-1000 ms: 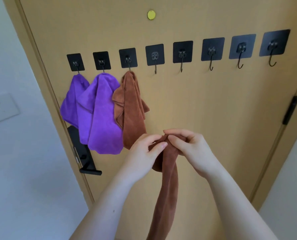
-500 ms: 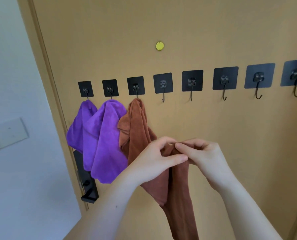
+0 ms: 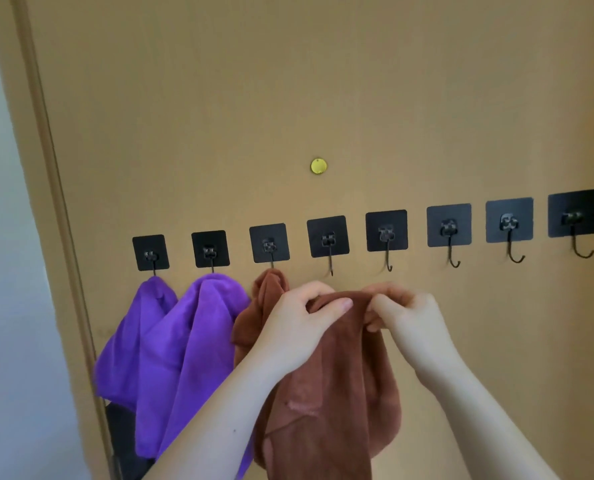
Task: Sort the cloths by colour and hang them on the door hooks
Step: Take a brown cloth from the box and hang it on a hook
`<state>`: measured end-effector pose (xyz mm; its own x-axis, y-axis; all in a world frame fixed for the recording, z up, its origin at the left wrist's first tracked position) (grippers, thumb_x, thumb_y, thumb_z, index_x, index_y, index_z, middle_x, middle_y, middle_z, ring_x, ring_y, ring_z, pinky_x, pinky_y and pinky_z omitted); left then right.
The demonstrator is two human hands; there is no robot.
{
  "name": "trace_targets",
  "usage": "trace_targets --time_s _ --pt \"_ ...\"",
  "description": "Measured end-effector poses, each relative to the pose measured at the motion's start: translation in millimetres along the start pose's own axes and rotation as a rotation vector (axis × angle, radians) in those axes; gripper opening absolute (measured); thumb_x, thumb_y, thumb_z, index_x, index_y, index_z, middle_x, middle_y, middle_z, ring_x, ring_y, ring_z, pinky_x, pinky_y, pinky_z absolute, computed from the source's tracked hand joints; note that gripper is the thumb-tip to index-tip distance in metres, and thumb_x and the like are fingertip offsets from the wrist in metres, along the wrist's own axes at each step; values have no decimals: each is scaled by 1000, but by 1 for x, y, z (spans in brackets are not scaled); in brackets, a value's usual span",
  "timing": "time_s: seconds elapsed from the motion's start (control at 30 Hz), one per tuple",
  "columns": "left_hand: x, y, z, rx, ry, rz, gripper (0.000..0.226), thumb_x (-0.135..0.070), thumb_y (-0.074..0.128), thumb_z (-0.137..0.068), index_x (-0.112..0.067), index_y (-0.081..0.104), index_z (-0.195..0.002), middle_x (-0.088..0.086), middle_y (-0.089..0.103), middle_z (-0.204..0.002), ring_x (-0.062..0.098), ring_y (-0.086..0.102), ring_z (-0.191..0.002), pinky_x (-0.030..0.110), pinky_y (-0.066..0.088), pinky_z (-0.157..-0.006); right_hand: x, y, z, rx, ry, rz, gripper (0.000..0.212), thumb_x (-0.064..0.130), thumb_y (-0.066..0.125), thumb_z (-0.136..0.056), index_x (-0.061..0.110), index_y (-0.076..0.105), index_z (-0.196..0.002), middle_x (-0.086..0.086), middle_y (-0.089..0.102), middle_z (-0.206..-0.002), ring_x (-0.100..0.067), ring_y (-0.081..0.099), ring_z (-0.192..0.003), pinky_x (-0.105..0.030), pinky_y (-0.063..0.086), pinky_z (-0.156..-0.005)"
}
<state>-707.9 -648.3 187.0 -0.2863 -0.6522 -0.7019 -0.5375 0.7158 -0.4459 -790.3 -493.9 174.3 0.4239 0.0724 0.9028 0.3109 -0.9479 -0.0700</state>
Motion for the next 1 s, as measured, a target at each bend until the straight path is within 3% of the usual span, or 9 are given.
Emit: trace_targets --time_s 0.1,0.27,0.37,0.5,0.7,0.8,0.9,1.0 --pt "5 -14 -22 -25 45 -22 18 -39 65 -97 -27 70 -85 -10 68 -85 3 62 -83 16 46 -76 11 14 -11 -64 -88 34 24 6 59 -94 21 77 -87 8 72 -64 0 65 -59 -14 50 -58" --pt "11 -25 -52 -78 92 -98 16 -41 61 -100 -30 65 -90 -15 67 -86 -3 60 -85 10 40 -70 21 31 -34 -239 -230 174 27 16 61 -97 38 72 -85 15 74 -74 -5 71 -70 -29 57 -75" --pt "12 -24 -66 -149 94 -228 21 -47 53 -102 -30 60 -93 -13 67 -85 4 60 -85 24 43 -73 26 39 -45 -288 -290 276 32 17 59 -99 46 64 -85 19 72 -79 -4 70 -81 -26 55 -79" --pt "20 -21 -80 -273 147 -409 25 -50 49 -102 -29 60 -97 -10 67 -90 18 61 -89 39 51 -77 19 45 -63 -328 -315 344 21 17 56 -102 29 73 -101 14 74 -90 -11 70 -88 -27 52 -82" --pt "24 -15 -88 -387 296 -665 25 -44 51 -103 -23 62 -97 -8 58 -91 11 55 -82 25 36 -62 5 51 -74 -440 -429 459 19 14 61 -101 19 77 -109 5 74 -96 -14 67 -89 -20 44 -78" --pt "27 -11 -89 -440 390 -780 17 -36 65 -95 -20 60 -91 -4 58 -83 18 60 -71 26 37 -52 0 52 -74 -469 -471 487 19 13 65 -98 18 76 -112 4 75 -96 -17 69 -88 -29 52 -80" --pt "27 -9 -90 -468 474 -839 17 -29 71 -91 -17 61 -97 3 55 -88 25 58 -75 36 50 -58 -4 53 -72 -449 -465 437 22 12 67 -96 20 70 -116 10 71 -91 -10 67 -83 -33 55 -79" --pt "25 -6 -89 -476 525 -944 11 -15 74 -88 -17 63 -88 5 48 -86 27 47 -75 39 42 -63 -9 53 -70 -416 -425 372 23 13 68 -95 29 61 -109 18 65 -86 -2 63 -79 -25 51 -74"
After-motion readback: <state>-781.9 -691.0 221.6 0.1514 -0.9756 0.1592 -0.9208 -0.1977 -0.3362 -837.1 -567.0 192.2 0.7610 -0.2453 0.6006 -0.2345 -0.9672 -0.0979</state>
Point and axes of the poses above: each hand's wrist, its own z-axis away from the middle knuckle, its own y-axis out of the palm, x = y × z, the point moved 4 cm from there along -z, towards the middle knuckle
